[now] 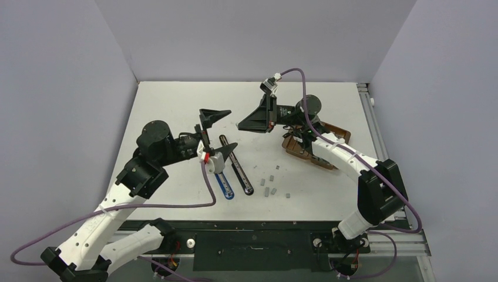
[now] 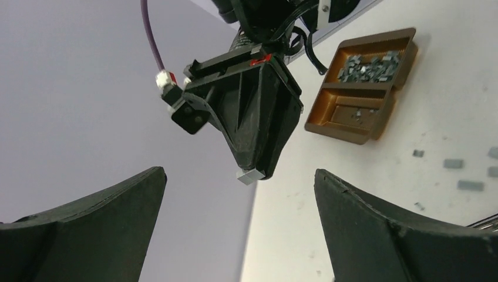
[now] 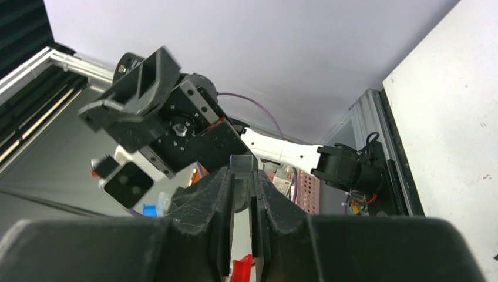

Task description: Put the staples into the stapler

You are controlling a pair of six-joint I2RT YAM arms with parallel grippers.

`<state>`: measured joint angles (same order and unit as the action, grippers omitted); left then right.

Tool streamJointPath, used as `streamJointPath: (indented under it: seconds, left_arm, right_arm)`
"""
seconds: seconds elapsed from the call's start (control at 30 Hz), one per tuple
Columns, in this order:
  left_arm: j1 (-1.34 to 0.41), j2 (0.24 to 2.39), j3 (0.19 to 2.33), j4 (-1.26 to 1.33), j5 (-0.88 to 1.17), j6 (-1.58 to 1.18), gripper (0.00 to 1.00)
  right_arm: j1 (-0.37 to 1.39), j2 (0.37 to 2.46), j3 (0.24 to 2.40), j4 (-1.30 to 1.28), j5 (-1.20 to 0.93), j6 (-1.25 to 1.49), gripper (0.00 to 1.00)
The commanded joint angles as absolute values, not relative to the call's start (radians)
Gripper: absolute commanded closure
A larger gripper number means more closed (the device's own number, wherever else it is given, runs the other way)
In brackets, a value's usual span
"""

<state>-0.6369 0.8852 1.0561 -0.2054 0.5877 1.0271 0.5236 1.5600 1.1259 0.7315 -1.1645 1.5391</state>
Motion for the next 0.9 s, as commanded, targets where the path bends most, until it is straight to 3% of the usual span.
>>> streamJointPath:
  seconds: [0.0, 0.23, 0.53, 0.67, 0.87]
  left_arm:
    - [-0.641, 0.913, 1.112, -0.232, 0.523, 0.669, 0.04]
    - [-0.641, 0.920, 1.090, -0.172, 0.512, 0.592, 0.00]
    - [-0.641, 0.938, 1.113, -0.143, 0.510, 0.572, 0.38]
    - [-0.640, 0.937, 1.118, -0.145, 0.508, 0.569, 0.47]
    - [-0.641, 0.942, 1.133, -0.142, 0.516, 0.550, 0.52]
  right_arm:
    - [0.542, 1.555, 1.113, 1.000, -1.159, 1.644, 0.89]
    - [0.562, 1.572, 1.123, 1.043, -1.158, 1.667, 0.89]
    - [0.576, 1.574, 1.114, 1.047, -1.141, 1.663, 0.89]
    - [0.581, 1.574, 1.111, 1.038, -1.135, 1.652, 0.90]
    - [0.589, 1.576, 1.110, 1.017, -1.133, 1.630, 0.90]
